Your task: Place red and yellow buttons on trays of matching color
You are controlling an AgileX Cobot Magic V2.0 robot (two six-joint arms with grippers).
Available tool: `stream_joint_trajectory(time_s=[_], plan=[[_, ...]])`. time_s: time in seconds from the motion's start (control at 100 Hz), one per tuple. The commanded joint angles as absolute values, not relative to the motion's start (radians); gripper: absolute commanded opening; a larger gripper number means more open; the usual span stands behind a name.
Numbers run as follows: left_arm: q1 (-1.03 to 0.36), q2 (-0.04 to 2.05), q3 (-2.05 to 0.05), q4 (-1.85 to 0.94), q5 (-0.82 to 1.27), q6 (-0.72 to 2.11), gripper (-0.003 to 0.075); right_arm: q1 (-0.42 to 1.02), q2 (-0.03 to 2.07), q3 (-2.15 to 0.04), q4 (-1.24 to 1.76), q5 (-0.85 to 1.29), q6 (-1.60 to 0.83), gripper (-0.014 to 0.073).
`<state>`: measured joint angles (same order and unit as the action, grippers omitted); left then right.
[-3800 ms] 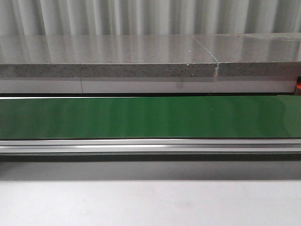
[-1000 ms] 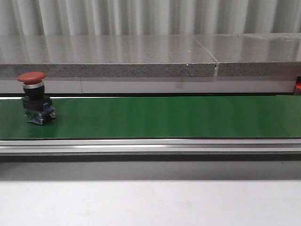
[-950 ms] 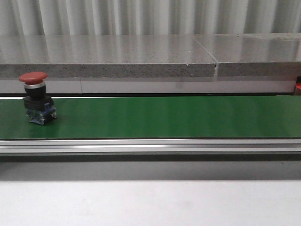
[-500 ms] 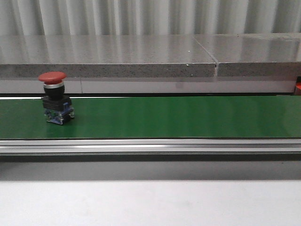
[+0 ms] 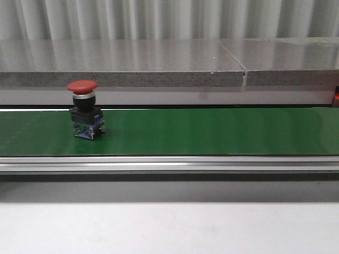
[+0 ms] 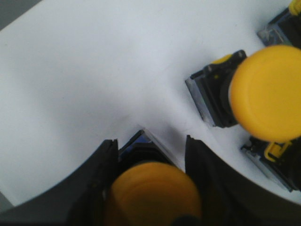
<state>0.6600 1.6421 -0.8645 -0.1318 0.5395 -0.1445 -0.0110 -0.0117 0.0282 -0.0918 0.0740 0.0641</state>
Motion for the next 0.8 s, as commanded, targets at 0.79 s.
stream_joint_trajectory(time_s=[0.79], plan=[[0.370, 1.173, -0.985, -0.164, 0.637, -0.038, -0.0020, -0.014, -0.009, 0.022, -0.104, -0.008, 0.060, -0.0068]])
